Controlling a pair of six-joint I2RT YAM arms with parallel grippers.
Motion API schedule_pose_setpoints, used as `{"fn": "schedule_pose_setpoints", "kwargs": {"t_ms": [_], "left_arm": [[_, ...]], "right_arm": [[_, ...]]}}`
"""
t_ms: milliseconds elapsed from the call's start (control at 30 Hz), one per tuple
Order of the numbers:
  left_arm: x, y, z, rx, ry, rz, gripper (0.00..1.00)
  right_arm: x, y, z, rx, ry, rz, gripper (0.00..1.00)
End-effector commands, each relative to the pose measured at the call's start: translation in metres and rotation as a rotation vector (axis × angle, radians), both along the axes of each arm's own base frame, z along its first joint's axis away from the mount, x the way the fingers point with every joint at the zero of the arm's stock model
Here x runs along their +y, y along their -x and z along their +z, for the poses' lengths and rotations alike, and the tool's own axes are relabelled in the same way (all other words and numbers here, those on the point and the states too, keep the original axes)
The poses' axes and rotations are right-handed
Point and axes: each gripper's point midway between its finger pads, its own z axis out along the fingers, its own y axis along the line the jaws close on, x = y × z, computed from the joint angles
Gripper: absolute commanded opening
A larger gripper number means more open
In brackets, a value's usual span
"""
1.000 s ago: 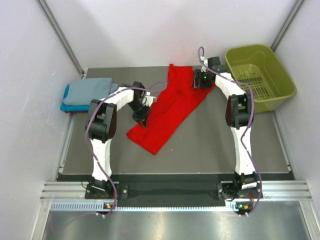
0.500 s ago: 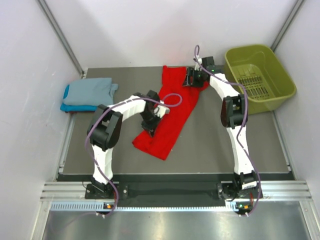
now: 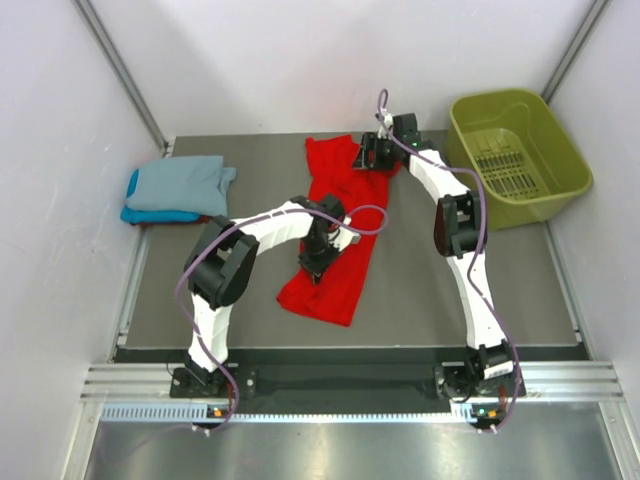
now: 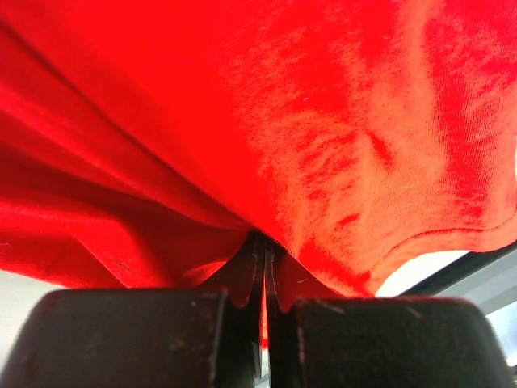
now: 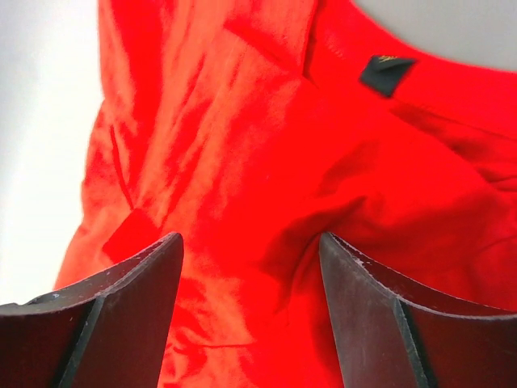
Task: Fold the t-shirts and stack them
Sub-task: Fold the tshirt
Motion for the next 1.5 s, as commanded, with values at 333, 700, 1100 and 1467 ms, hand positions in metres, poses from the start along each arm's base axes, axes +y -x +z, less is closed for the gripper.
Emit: {"fn": "schedule_pose_setpoints", "kwargs": {"t_ms": [333,700,1100,1467], "left_arm": [[-0.025,0.034,-0.013,0.03,0.006,-0.084,0.0],[-0.026,0.009,0.014,-0.121,-0.014,-0.113,0.0],[-0.028,-0.06,0.134,-0.439,0.114,-0.06,0.59],[0.06,-0.047,0.096,-0.318,-0.021,0.079,0.64]], "right_arm": [[-0.036,-0.034,0.041,-0.237,0.205,-0.137,0.69],[-0.041,-0.041,0.091,-0.379,0.241,-0.152,0.7],[-0.061,0.063,0.164,-0.357,0.302,-0.086,0.73],[-0.055,0.169,0.062,0.066,0.182,-0.017,0.72]]}}
